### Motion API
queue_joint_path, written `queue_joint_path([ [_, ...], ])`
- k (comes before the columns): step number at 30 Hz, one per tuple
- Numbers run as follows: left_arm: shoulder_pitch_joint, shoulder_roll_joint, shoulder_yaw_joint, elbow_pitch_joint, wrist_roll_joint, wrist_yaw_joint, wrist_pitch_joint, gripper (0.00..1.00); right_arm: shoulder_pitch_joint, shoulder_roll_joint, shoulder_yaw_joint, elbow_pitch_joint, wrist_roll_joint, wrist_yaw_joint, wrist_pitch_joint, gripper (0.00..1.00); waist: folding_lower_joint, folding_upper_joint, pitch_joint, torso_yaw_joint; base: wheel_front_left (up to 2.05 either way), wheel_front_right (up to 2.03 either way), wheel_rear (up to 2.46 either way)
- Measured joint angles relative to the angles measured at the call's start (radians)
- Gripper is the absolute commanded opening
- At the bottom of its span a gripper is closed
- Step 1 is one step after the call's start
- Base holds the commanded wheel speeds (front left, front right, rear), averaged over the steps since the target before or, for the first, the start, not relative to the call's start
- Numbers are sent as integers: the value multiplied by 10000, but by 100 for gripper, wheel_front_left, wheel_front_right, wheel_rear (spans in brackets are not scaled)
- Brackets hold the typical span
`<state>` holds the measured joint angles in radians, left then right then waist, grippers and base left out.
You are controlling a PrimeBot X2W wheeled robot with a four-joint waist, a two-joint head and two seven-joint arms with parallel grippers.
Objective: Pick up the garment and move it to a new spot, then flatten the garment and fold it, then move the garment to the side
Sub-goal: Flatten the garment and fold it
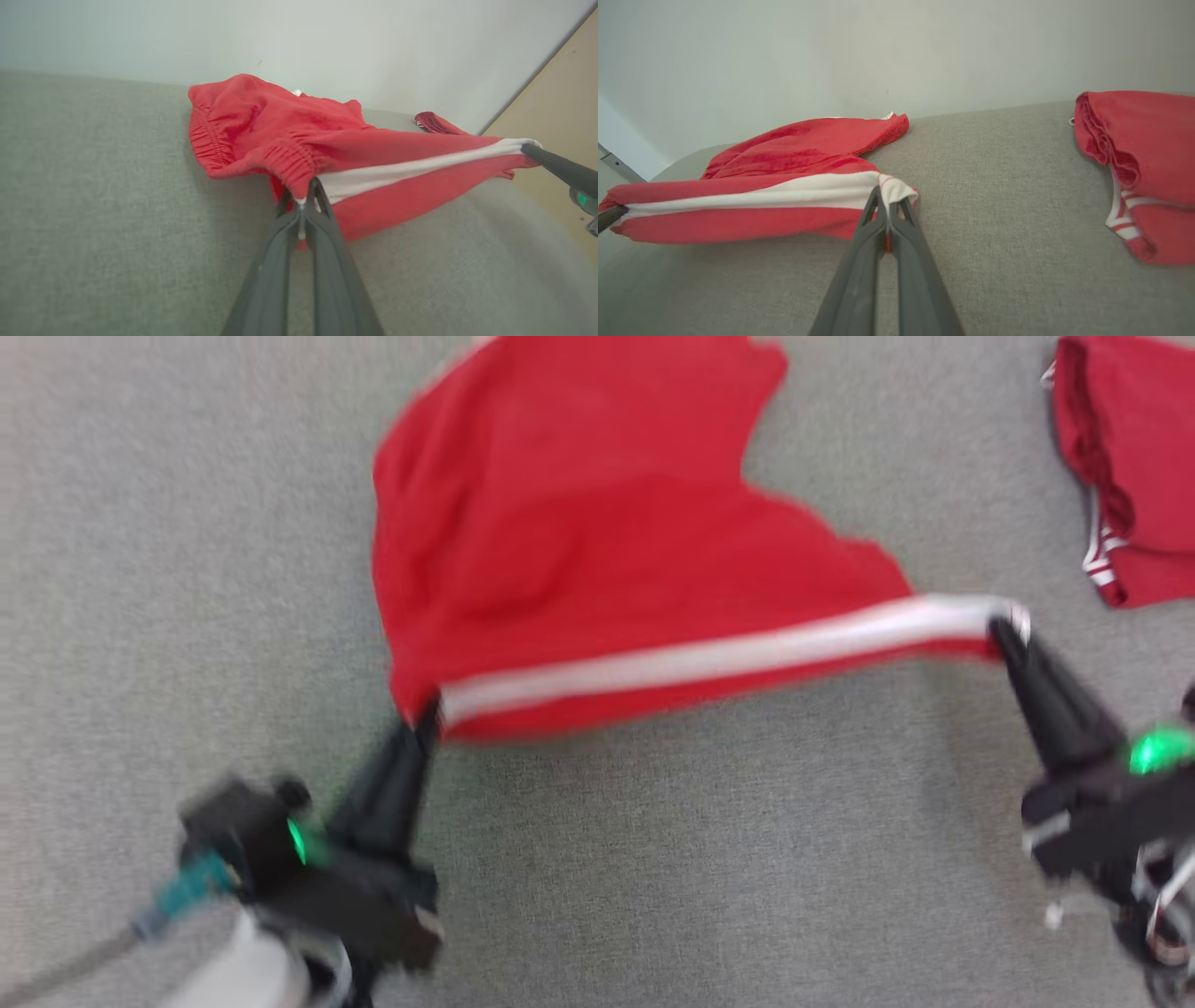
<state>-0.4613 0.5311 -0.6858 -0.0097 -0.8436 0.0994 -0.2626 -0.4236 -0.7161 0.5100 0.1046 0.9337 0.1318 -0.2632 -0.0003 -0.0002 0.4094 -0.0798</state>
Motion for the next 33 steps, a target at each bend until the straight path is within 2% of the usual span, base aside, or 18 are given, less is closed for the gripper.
queue_joint_path([
  [3,1018,-301,217,94,163,-186,0,0,1086,201,-267,-54,0,0,-2,0,0,0,-333,11,0,0,0],
  [9,2369,-491,522,539,796,-702,0,0,2879,443,-669,-355,-119,0,0,0,1,0,-999,21,0,0,0],
  [19,3591,-370,1003,512,1256,-899,2,0,4846,474,-1181,-947,-265,6,69,0,2,0,-1829,43,0,0,0],
  [26,3577,-876,980,479,1569,-1106,0,0,4924,558,-1586,-1156,-408,4,182,0,2,1,-2029,207,0,0,0],
  [33,2446,-1576,1060,727,1906,-1547,0,0,3034,512,-1565,-761,-779,0,614,0,4,2,-1882,511,0,0,0],
])
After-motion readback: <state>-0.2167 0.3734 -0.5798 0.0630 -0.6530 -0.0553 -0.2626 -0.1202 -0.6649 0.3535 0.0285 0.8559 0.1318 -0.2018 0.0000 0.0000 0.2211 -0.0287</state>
